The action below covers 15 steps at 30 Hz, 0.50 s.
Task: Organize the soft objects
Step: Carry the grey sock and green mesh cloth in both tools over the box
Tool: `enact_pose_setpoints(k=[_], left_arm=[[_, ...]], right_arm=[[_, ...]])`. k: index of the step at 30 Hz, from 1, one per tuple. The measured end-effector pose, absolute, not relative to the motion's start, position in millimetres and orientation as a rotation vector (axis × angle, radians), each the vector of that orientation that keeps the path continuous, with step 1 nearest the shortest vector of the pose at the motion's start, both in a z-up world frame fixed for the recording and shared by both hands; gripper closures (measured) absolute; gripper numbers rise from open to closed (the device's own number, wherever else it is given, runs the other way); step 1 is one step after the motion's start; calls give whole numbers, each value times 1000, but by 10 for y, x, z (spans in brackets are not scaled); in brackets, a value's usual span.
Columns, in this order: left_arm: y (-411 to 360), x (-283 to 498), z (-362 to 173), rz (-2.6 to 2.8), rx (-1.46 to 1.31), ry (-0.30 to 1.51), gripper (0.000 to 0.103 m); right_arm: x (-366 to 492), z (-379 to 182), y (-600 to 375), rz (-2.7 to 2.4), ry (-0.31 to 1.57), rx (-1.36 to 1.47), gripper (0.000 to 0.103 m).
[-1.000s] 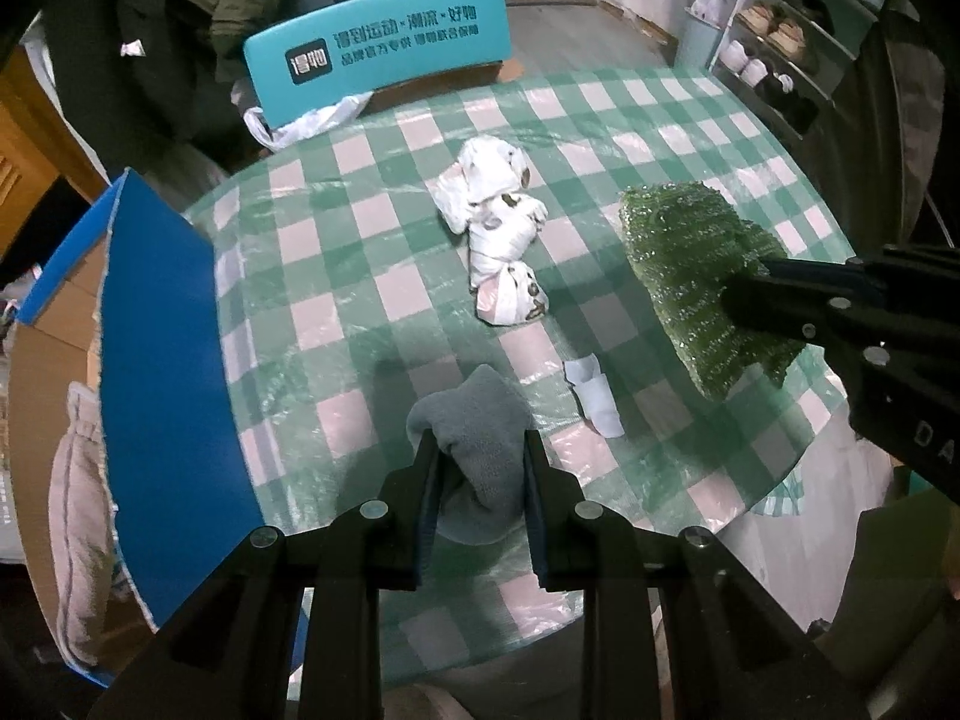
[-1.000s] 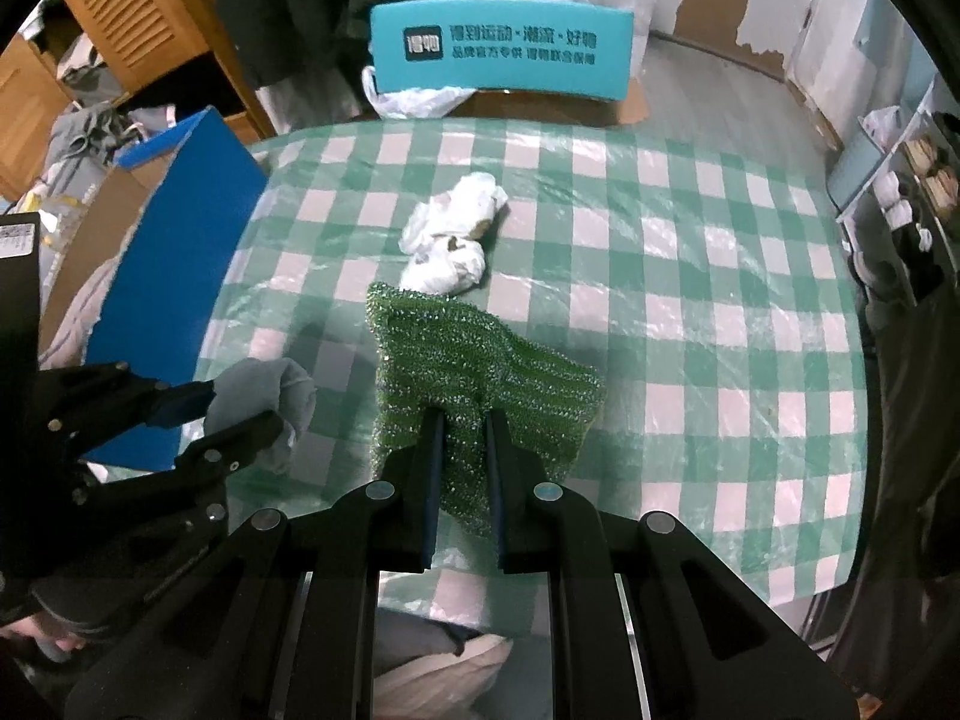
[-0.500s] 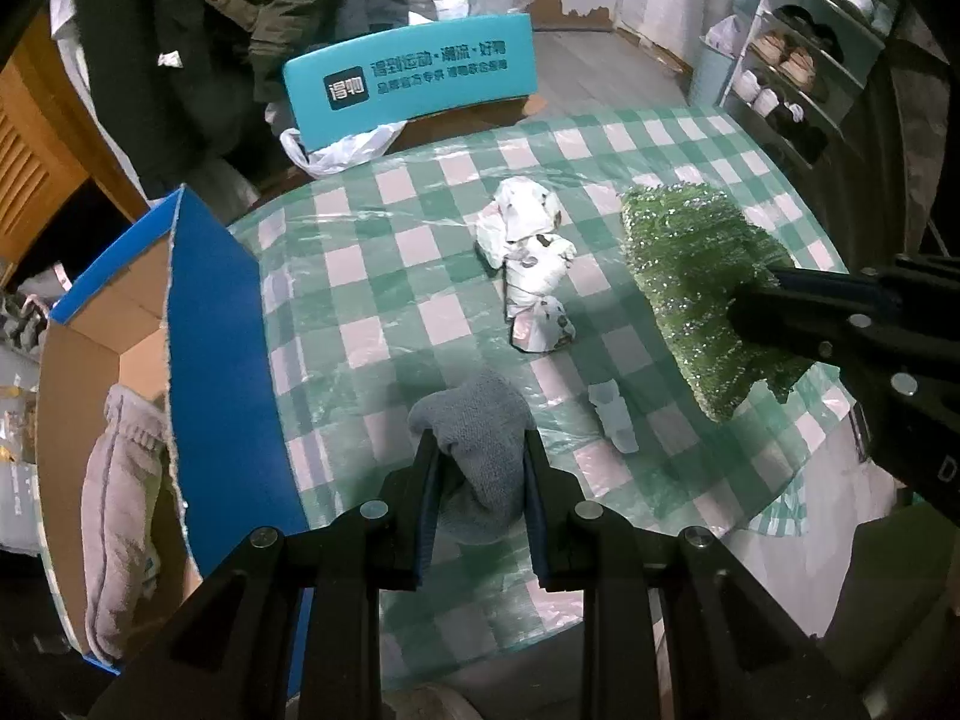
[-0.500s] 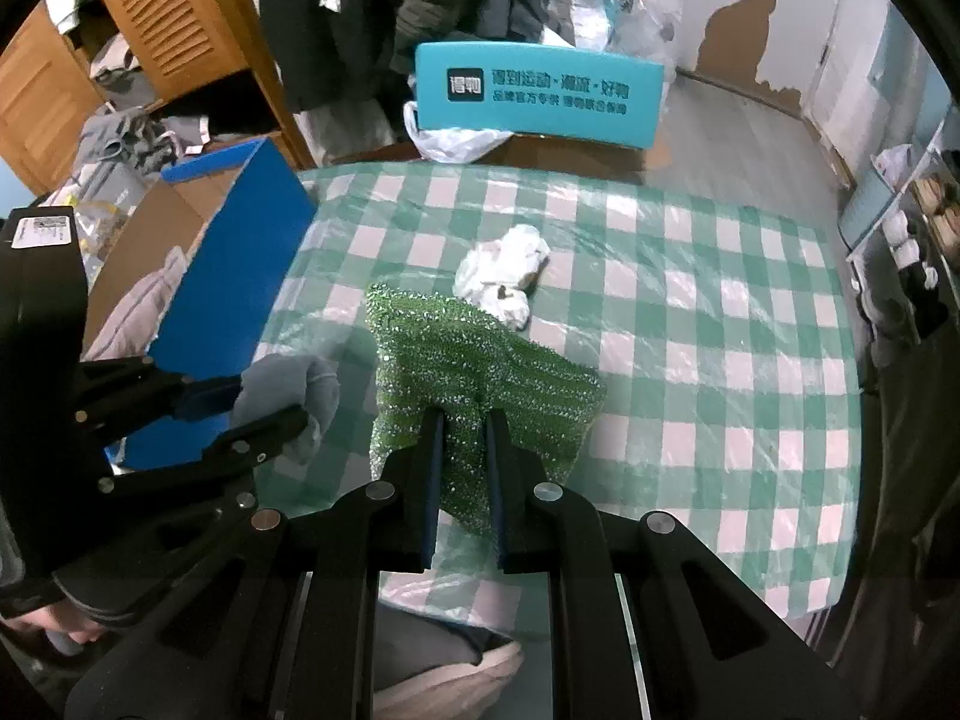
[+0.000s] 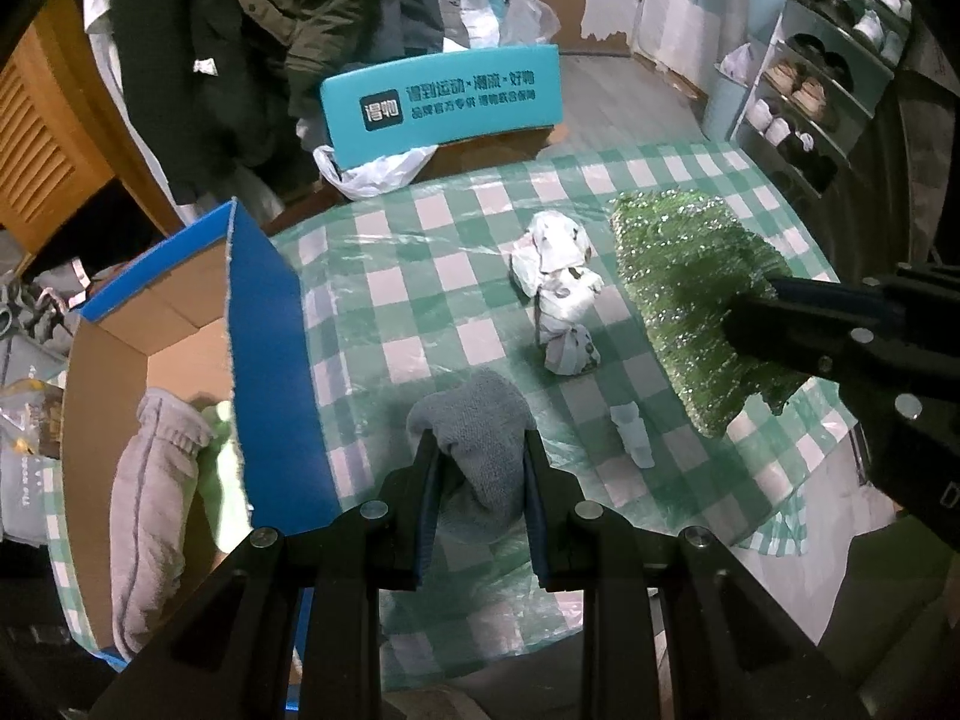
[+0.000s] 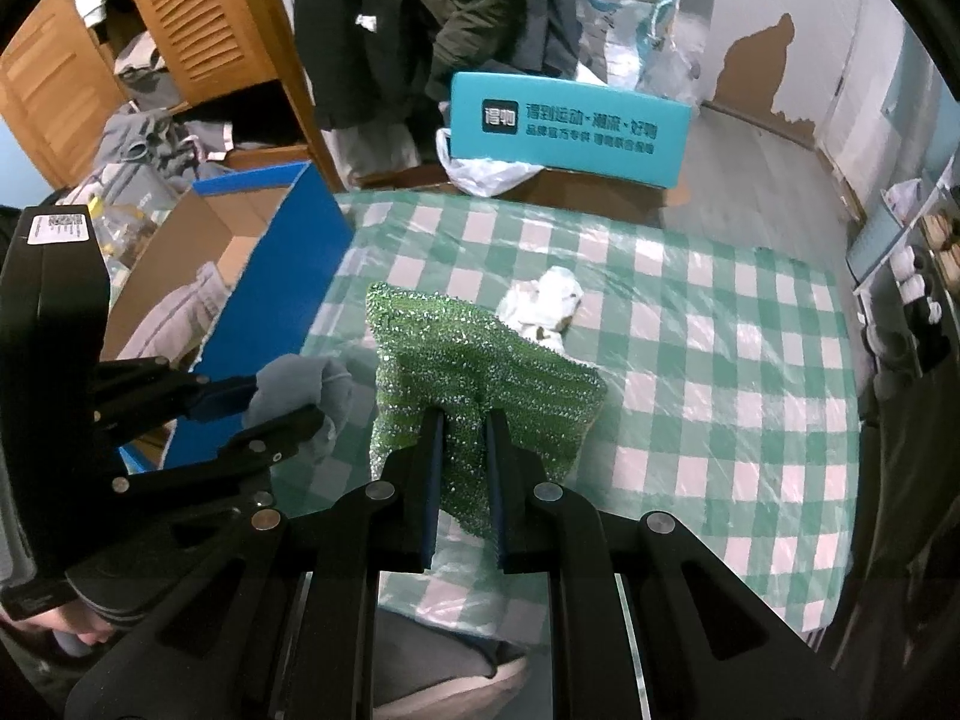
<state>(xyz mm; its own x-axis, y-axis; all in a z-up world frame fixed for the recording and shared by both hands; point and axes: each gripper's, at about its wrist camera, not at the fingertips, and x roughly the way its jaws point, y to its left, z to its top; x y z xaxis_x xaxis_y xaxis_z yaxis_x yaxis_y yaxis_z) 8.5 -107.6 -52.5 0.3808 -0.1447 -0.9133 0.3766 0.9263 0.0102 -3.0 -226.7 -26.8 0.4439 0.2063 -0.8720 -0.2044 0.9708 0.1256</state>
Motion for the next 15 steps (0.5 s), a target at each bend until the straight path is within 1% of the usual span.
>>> enact_pose_setpoints(k=[15], left_arm=[[-711,60,-305,-287,202,1079,78]], right_arm=[[76,-100,-1871,311,1050,-24,92]])
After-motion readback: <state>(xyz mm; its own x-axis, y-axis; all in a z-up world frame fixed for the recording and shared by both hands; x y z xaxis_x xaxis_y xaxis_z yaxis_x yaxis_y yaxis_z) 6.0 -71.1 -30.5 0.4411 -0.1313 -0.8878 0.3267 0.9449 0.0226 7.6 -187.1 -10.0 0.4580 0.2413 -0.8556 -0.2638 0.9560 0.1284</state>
